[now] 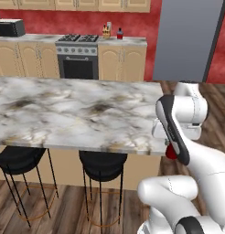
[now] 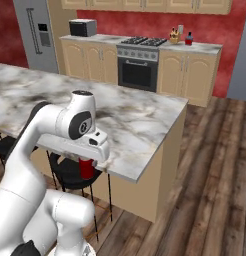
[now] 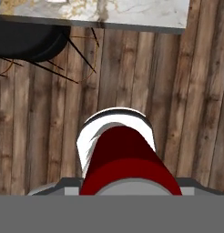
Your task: Move the drinks to the dining counter.
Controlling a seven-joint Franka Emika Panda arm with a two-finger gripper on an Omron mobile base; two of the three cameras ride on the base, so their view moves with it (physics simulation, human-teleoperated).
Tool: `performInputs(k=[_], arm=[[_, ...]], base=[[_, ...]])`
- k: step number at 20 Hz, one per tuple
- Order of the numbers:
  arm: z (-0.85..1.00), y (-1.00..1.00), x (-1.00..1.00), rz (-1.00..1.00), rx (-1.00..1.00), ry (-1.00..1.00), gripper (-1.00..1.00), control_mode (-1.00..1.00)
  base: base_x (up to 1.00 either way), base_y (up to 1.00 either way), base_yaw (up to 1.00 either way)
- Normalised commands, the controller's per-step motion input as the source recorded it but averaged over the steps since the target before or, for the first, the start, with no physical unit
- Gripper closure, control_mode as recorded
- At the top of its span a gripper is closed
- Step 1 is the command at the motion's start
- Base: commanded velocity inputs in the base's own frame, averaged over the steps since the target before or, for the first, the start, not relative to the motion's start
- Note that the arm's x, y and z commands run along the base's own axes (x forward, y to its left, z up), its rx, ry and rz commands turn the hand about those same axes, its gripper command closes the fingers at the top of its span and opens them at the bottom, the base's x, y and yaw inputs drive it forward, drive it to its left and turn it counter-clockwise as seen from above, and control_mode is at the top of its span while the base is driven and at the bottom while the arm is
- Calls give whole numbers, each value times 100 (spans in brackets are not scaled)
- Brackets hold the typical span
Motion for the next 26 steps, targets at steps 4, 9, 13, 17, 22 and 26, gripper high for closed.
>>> performInputs(k=[4, 9, 13, 17, 22, 26], arm=[[0, 0, 0, 0, 0, 0, 100, 100], [3, 0, 14, 0, 0, 2, 100, -100], [31, 5, 51, 0, -5, 0, 100, -100], [31, 19, 70, -1, -12, 0, 100, -100], [0, 41, 97, -1, -1, 1, 100, -100], [-19, 26, 100, 0, 2, 0, 100, -100]], base=[[17, 0, 0], [9, 0, 0], [0, 0, 0], [0, 0, 0], [0, 0, 0], [0, 0, 0]])
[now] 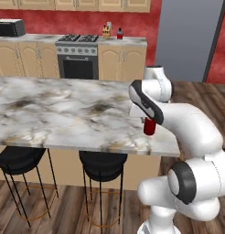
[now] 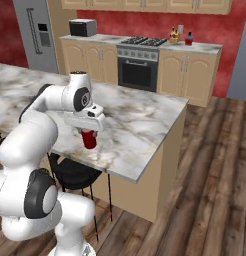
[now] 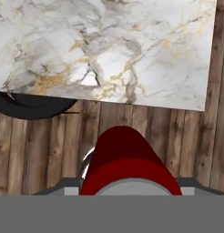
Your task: Move the drinks to the dining counter.
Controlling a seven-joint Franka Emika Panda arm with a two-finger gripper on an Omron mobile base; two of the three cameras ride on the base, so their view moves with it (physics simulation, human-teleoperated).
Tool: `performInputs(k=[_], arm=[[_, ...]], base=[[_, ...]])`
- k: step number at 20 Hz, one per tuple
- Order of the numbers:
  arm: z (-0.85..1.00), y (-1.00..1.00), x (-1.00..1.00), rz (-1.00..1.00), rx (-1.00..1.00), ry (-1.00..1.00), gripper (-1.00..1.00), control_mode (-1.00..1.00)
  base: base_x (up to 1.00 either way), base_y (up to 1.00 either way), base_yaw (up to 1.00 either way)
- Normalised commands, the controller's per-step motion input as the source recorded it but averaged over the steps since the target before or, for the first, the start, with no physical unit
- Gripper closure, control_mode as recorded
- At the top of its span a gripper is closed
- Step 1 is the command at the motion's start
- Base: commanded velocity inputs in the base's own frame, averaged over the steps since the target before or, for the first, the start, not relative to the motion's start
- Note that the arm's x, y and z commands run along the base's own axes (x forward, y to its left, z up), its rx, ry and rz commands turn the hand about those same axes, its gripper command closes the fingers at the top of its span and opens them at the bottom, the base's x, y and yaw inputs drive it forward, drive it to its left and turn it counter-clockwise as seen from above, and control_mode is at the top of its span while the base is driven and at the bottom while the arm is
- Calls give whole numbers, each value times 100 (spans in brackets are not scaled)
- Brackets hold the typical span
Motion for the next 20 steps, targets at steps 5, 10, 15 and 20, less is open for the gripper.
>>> performInputs(k=[5, 10, 15, 20], arm=[[-25, 6, 87, 0, 0, 0, 100, -100], [-17, -8, 40, 0, -1, 2, 100, -100], [-32, -6, 65, -1, 0, 1, 100, -100], [-48, 0, 63, -1, 0, 0, 100, -100]], base=[[0, 0, 0], [0, 0, 0], [0, 0, 0], [0, 0, 0]])
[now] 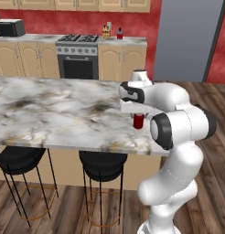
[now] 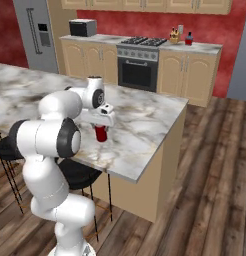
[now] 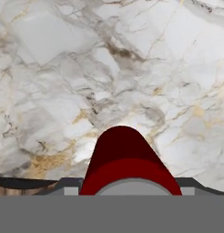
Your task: Move the drinks to the dining counter.
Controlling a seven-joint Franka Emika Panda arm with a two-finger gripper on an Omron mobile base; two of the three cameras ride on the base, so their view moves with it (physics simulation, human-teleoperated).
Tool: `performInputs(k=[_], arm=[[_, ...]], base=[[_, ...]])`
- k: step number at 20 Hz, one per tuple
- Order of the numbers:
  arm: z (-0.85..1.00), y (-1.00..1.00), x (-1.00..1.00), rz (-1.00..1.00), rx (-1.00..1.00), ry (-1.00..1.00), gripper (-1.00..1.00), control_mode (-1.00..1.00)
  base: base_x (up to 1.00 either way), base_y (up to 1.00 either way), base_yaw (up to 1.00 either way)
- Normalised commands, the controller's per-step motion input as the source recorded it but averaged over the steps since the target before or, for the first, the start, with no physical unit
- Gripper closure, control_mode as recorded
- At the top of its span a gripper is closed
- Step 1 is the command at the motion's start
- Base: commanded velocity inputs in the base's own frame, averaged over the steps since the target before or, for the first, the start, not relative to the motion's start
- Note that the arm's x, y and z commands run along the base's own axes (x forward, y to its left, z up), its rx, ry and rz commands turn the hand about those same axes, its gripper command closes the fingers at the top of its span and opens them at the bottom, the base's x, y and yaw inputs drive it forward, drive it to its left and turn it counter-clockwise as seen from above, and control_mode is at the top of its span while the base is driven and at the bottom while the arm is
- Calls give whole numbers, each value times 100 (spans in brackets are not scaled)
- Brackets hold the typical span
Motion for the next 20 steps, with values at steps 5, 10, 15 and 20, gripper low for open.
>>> performInputs(k=[5, 10, 15, 20], arm=[[-45, 0, 34, -1, 0, 0, 100, -100], [-46, 0, 6, 0, 0, -5, 100, -100], [-50, 0, 0, 0, 0, 0, 100, -100], [-44, 0, 0, 0, 0, -1, 100, -100]], base=[[0, 0, 0], [0, 0, 0], [0, 0, 0], [0, 0, 0]])
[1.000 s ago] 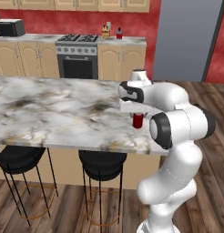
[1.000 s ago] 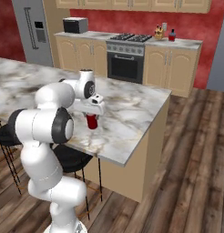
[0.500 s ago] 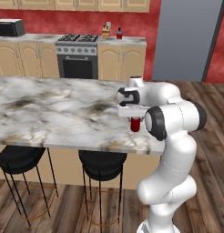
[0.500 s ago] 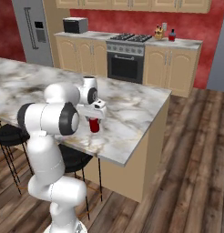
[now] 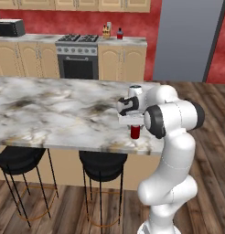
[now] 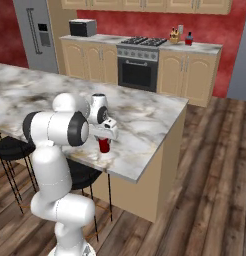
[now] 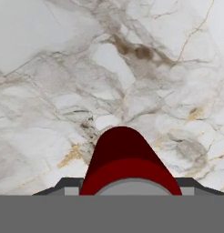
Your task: Move the drinks to the dining counter.
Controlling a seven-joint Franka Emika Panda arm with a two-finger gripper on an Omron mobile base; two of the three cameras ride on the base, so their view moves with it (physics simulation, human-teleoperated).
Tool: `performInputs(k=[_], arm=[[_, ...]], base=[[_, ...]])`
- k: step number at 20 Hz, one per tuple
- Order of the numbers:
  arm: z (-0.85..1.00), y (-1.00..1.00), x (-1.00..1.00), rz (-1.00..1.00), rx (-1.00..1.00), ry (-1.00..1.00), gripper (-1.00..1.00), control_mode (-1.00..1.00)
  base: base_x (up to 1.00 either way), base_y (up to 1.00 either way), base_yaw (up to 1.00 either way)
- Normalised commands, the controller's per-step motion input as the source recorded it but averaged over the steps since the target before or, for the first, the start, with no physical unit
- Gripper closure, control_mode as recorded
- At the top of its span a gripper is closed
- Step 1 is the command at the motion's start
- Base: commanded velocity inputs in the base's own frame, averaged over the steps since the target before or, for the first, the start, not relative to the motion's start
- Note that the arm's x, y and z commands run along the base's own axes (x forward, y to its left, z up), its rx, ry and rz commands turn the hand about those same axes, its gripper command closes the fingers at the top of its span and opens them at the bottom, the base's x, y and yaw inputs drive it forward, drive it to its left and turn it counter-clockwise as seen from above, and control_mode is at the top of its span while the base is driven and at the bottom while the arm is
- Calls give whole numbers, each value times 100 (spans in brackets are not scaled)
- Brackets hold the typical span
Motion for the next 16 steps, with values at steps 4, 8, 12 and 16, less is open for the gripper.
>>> performInputs(k=[4, 8, 12, 16], arm=[[-11, 0, 0, 0, 0, 0, 100, -100], [-4, 0, 0, 0, 0, 0, 100, -100], [-8, 0, 0, 0, 0, 0, -100, -100], [0, 0, 0, 0, 0, 0, -100, -100]], base=[[0, 0, 0], [0, 0, 0], [0, 0, 0], [0, 0, 0]])
